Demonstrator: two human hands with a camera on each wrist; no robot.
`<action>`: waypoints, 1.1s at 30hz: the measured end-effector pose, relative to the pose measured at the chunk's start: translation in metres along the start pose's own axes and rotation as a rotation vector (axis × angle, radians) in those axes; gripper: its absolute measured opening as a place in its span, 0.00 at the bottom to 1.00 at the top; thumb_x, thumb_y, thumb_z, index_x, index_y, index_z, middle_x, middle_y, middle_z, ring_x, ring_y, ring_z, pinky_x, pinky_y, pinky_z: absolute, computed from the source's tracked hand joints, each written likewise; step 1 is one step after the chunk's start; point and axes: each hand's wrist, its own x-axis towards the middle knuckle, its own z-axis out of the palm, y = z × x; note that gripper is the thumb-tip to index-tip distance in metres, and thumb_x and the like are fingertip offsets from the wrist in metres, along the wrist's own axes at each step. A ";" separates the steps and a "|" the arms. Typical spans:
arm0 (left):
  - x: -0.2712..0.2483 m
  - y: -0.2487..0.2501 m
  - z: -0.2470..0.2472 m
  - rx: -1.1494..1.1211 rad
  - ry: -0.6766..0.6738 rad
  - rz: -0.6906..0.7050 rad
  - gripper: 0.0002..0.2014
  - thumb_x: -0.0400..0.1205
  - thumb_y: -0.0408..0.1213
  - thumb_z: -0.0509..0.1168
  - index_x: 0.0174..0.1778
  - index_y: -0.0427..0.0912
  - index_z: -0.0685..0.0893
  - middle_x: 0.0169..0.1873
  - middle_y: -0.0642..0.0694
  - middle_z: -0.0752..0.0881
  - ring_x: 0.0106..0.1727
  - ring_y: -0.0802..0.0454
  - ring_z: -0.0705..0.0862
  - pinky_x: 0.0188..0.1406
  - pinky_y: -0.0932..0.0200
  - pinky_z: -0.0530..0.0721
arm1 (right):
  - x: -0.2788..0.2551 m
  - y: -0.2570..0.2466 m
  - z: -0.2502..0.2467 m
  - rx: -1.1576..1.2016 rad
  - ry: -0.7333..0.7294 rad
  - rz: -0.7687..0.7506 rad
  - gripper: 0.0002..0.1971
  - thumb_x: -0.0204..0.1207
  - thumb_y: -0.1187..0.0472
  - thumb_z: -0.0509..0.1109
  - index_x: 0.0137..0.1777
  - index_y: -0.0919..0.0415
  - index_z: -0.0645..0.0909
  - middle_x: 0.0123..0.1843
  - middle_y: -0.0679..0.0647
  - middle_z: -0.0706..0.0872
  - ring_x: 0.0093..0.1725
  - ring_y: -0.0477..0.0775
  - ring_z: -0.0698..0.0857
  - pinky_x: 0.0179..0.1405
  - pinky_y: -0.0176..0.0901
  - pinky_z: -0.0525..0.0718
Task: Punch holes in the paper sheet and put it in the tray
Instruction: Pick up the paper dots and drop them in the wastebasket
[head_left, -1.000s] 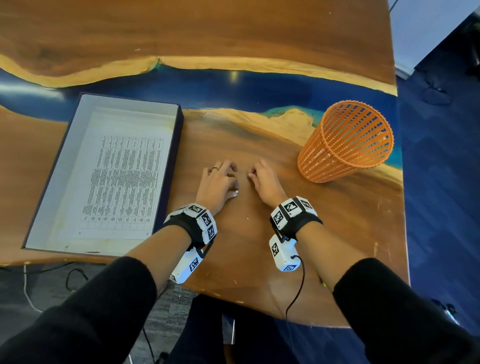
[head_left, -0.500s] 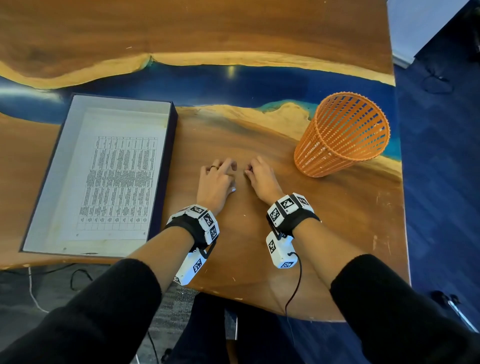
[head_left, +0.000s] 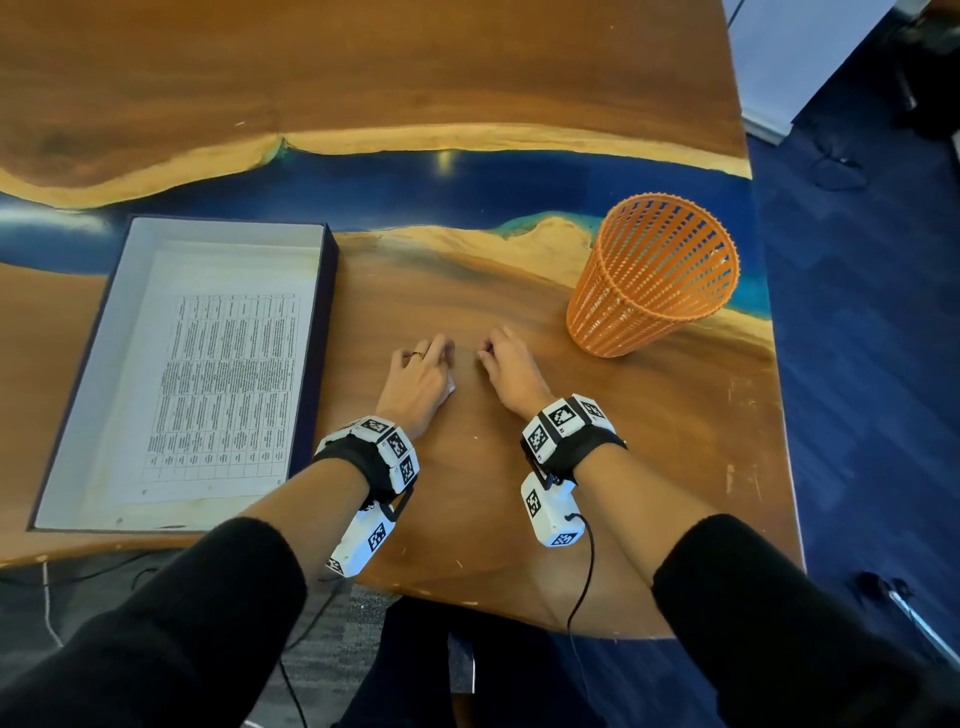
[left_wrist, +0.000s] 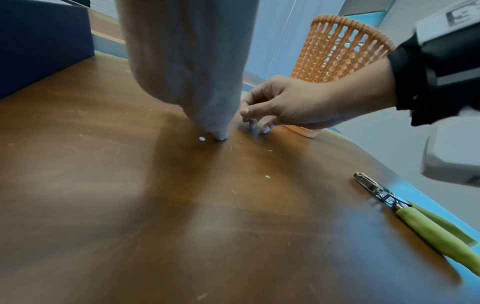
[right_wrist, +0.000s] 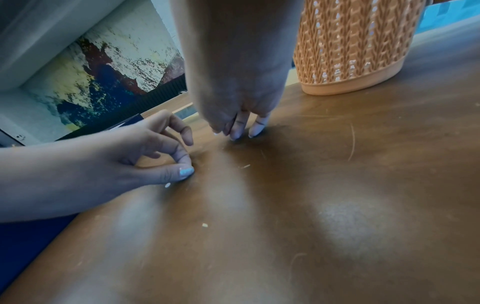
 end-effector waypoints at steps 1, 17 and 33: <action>-0.001 -0.002 -0.001 0.010 -0.007 0.001 0.12 0.62 0.37 0.81 0.35 0.50 0.85 0.53 0.51 0.72 0.46 0.52 0.79 0.40 0.55 0.77 | -0.001 -0.002 -0.002 0.010 -0.002 -0.002 0.06 0.80 0.67 0.61 0.50 0.70 0.77 0.54 0.66 0.79 0.53 0.65 0.79 0.56 0.56 0.76; 0.062 -0.018 -0.137 -0.203 0.413 0.026 0.07 0.83 0.32 0.62 0.55 0.35 0.79 0.58 0.40 0.78 0.64 0.47 0.73 0.50 0.46 0.82 | 0.007 -0.076 -0.119 0.013 0.263 -0.230 0.06 0.82 0.66 0.58 0.51 0.67 0.75 0.51 0.63 0.77 0.42 0.54 0.75 0.44 0.47 0.73; 0.122 0.102 -0.166 -0.505 0.307 0.308 0.04 0.81 0.36 0.63 0.45 0.40 0.81 0.59 0.45 0.73 0.58 0.49 0.75 0.56 0.48 0.74 | -0.036 0.034 -0.201 -0.038 0.373 0.099 0.03 0.78 0.71 0.64 0.48 0.66 0.78 0.52 0.62 0.80 0.48 0.52 0.76 0.51 0.45 0.77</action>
